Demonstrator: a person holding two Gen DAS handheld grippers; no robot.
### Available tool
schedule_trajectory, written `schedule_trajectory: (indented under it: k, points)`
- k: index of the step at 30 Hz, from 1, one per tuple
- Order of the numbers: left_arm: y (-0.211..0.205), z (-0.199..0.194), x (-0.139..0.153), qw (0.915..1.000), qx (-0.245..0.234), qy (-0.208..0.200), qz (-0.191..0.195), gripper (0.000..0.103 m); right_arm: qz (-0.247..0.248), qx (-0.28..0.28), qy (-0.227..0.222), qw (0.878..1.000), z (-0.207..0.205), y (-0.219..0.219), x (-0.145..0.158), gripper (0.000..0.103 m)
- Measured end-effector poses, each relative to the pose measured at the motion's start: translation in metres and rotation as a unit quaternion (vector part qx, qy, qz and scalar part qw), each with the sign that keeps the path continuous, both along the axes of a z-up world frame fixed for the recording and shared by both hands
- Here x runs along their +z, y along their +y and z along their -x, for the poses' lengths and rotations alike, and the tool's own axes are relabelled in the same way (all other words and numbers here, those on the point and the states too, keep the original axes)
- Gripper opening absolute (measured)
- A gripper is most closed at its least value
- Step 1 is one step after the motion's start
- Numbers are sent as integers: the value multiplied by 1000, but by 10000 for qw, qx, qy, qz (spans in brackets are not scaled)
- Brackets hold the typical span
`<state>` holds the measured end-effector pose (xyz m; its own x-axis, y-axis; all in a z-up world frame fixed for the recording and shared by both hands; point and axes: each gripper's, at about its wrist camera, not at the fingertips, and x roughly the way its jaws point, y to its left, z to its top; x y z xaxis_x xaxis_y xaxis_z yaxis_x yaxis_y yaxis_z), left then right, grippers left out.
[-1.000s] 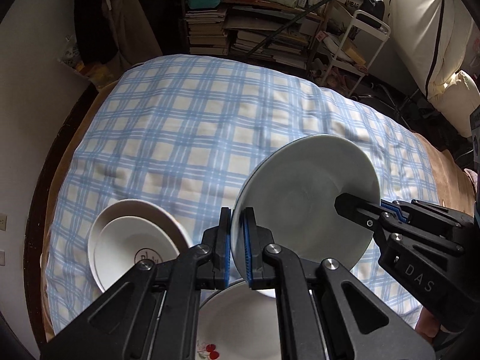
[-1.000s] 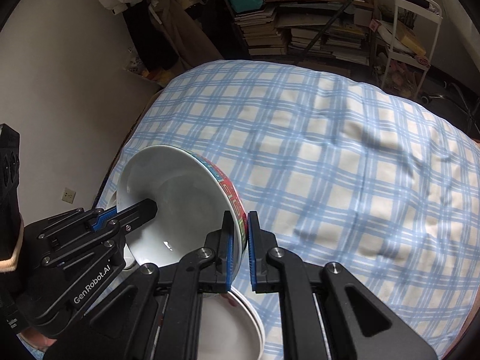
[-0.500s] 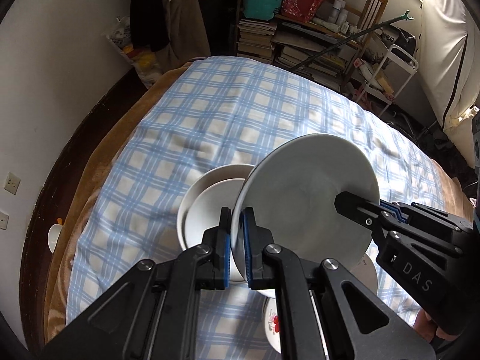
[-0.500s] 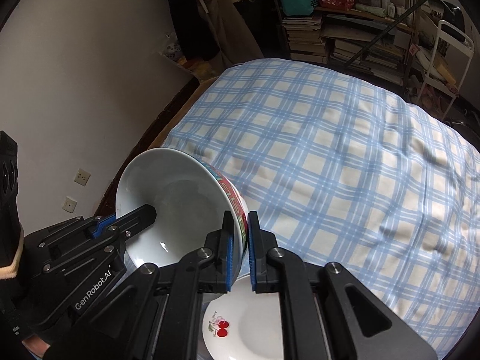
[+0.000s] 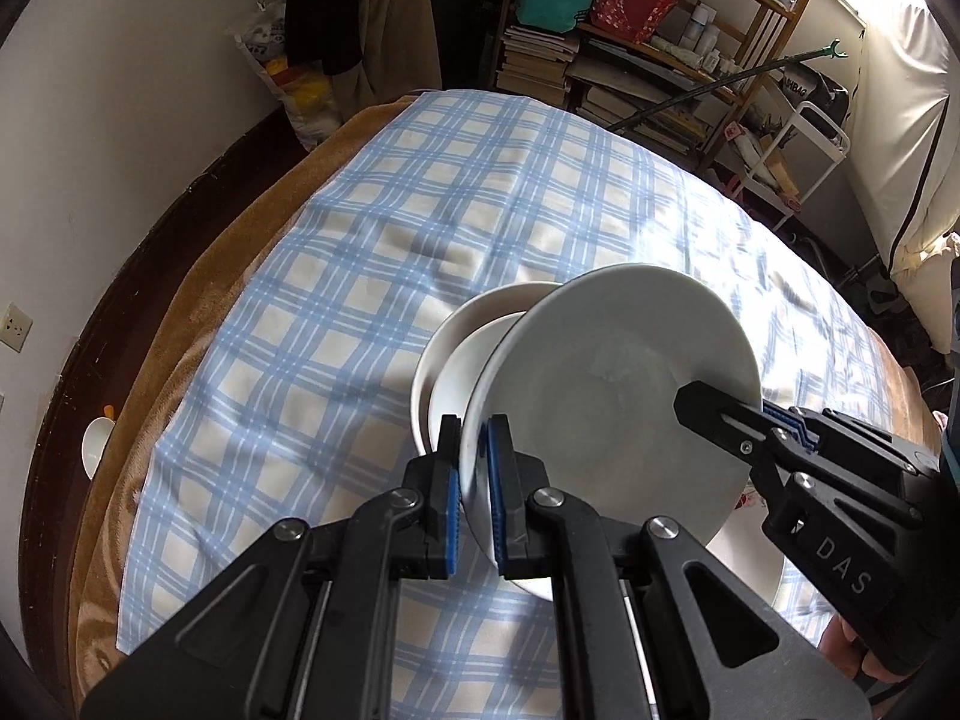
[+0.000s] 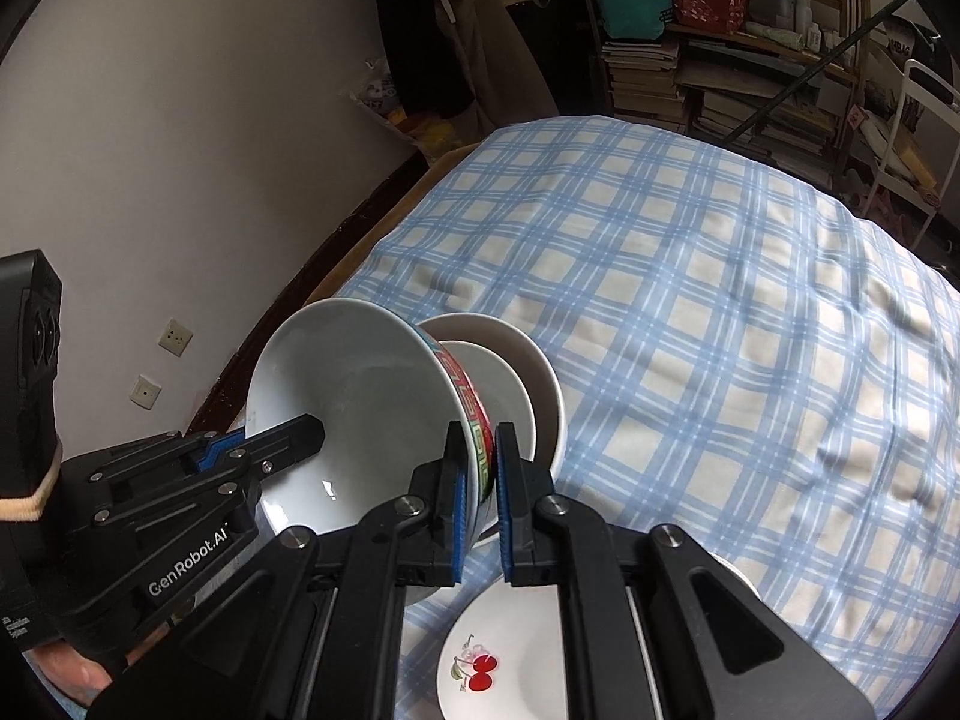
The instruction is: Organize plates and bowls
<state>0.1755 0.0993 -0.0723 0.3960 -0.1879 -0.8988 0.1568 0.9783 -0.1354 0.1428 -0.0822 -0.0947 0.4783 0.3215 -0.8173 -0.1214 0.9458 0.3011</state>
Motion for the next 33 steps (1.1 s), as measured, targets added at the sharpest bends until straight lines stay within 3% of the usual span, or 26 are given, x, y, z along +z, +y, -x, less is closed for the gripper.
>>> schedule_trajectory:
  k: [6,11,21,33]
  points:
    - [-1,-5,-14,9998,-27,172,8,9,118,171,8,9998,-7,-1,-11,10]
    - [-1,-12,-21,9997,-27,243,39,9,-89,94,-53,9999,-13,-6,-17,10]
    - [4,-19,-42,9991,110,415,-65,10,183,202,-167,9995,-17,8,-35,10]
    - [4,-29,-43,9993,98,349,-66,10,150,262,-70,9995,-22,8,-46,10]
